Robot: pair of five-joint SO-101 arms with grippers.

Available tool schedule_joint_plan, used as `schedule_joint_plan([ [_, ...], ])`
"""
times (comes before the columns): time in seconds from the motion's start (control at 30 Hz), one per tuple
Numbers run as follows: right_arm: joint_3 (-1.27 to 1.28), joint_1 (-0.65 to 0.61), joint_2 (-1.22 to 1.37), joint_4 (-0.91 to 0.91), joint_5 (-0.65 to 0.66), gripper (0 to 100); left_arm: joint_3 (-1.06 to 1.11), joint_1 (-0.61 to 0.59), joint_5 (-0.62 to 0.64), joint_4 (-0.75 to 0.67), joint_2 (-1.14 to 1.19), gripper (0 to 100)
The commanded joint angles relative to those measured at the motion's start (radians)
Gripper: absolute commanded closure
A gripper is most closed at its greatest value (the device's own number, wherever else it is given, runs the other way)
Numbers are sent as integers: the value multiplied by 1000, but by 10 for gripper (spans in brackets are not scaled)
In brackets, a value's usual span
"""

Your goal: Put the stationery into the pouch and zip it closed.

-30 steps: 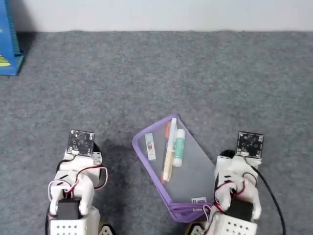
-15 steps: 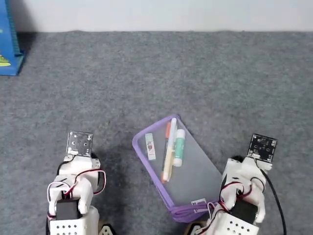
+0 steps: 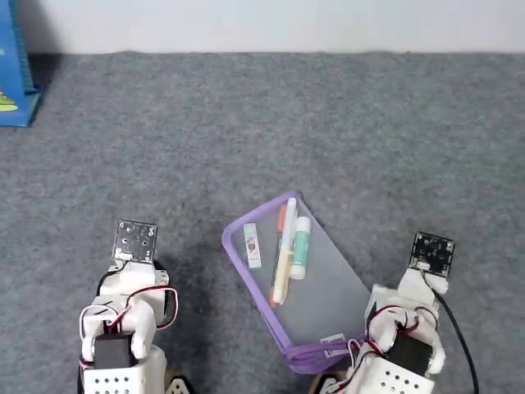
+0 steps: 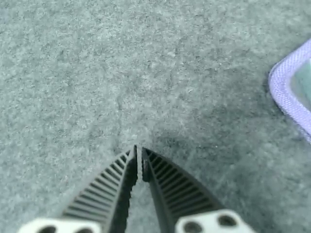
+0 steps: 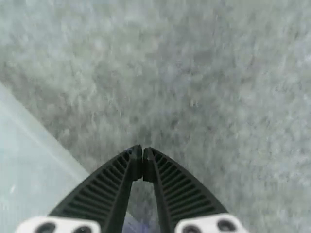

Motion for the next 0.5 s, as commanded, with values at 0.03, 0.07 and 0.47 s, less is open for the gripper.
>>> schedule_joint_plan([
  [0.03, 20, -12, -12, 16, 9, 980, -10, 0, -11, 5, -9, 986],
  [0.07, 20, -12, -12, 10, 9, 980, -10, 0, -11, 5, -9, 986],
  [0.47, 20, 35, -10, 22, 5, 983, -10, 0, -11, 5, -9, 986],
])
